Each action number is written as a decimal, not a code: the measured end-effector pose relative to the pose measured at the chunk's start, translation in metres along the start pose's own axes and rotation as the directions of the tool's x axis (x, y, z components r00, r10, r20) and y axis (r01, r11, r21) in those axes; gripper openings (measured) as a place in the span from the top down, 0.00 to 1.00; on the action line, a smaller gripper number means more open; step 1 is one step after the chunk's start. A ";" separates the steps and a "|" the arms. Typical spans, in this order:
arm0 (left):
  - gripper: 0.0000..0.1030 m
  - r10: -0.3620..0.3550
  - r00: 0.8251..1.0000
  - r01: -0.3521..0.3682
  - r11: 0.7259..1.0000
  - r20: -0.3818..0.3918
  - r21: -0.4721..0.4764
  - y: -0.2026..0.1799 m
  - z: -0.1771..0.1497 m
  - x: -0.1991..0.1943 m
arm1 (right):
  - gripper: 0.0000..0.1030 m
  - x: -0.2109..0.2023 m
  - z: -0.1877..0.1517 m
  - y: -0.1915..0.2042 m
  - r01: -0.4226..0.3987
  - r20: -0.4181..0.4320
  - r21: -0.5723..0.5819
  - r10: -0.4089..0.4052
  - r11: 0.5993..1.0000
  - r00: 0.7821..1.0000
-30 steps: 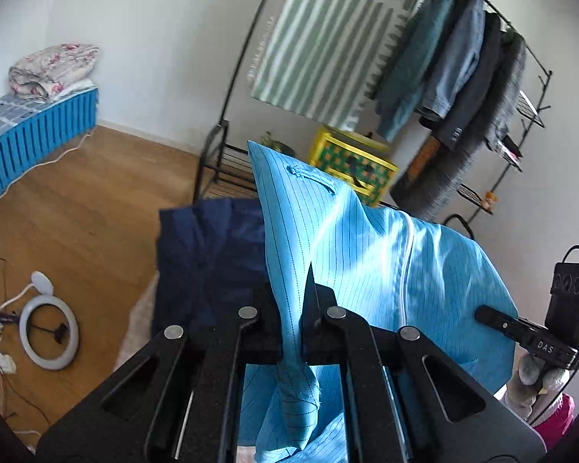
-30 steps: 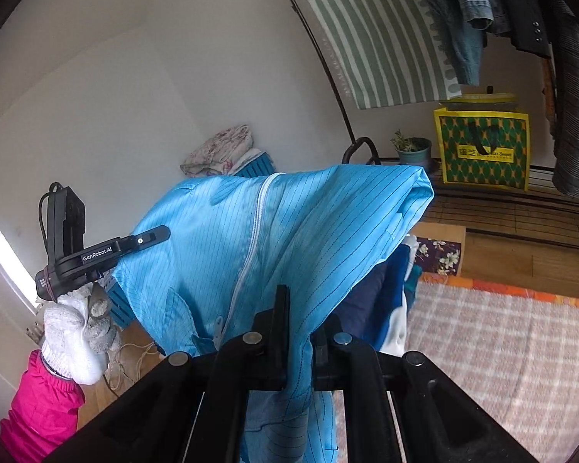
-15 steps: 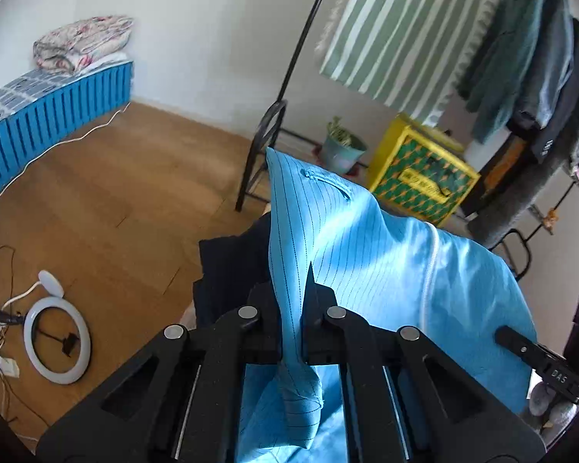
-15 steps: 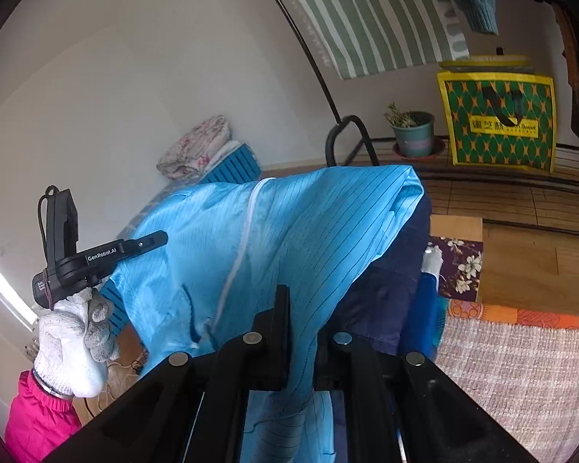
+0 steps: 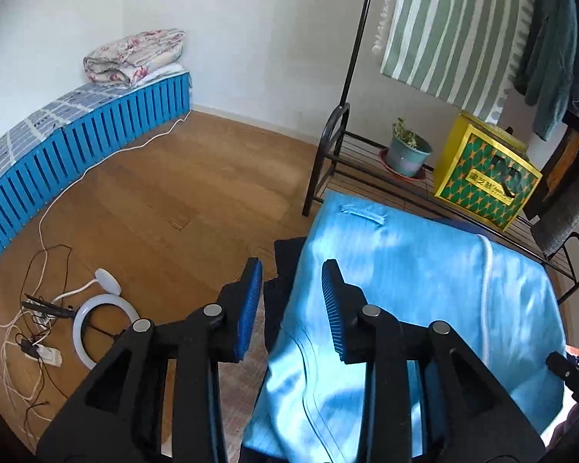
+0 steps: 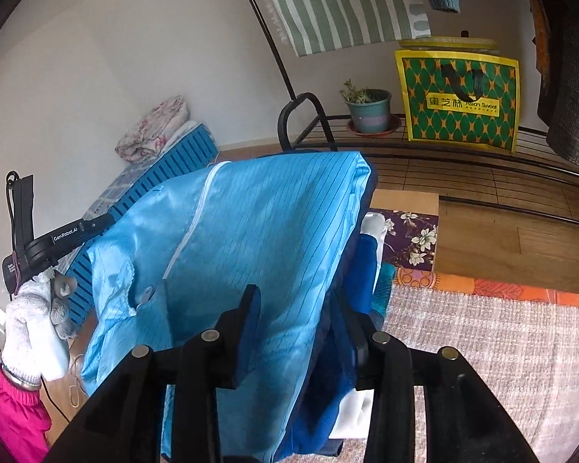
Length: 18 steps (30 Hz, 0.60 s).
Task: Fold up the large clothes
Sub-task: 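Carry the folded coat with both grippers onto the dark clothes stack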
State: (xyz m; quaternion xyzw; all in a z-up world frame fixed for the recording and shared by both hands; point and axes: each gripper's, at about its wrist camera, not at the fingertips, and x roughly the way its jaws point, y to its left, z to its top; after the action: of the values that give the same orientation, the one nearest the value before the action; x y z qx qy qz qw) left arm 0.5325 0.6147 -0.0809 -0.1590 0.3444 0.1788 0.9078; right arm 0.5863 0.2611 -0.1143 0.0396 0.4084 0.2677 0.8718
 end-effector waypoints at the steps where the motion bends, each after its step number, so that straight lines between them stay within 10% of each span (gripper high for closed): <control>1: 0.69 -0.012 1.000 0.012 1.000 0.007 -0.001 0.000 -0.002 -0.011 | 0.55 -0.010 -0.001 0.001 -0.002 0.010 -0.005 0.002 1.000 1.000; 18: 0.68 -0.160 0.968 0.135 0.982 0.196 0.132 -0.048 -0.051 -0.292 | 0.55 -0.250 -0.051 0.063 0.019 0.194 -0.140 0.009 0.990 0.981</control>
State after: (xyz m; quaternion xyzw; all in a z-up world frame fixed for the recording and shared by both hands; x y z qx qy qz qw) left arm 0.3201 0.4884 0.0900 -0.1111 0.2460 0.1055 0.9571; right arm 0.3901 0.1823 0.0427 0.0028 0.3015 0.2884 0.9088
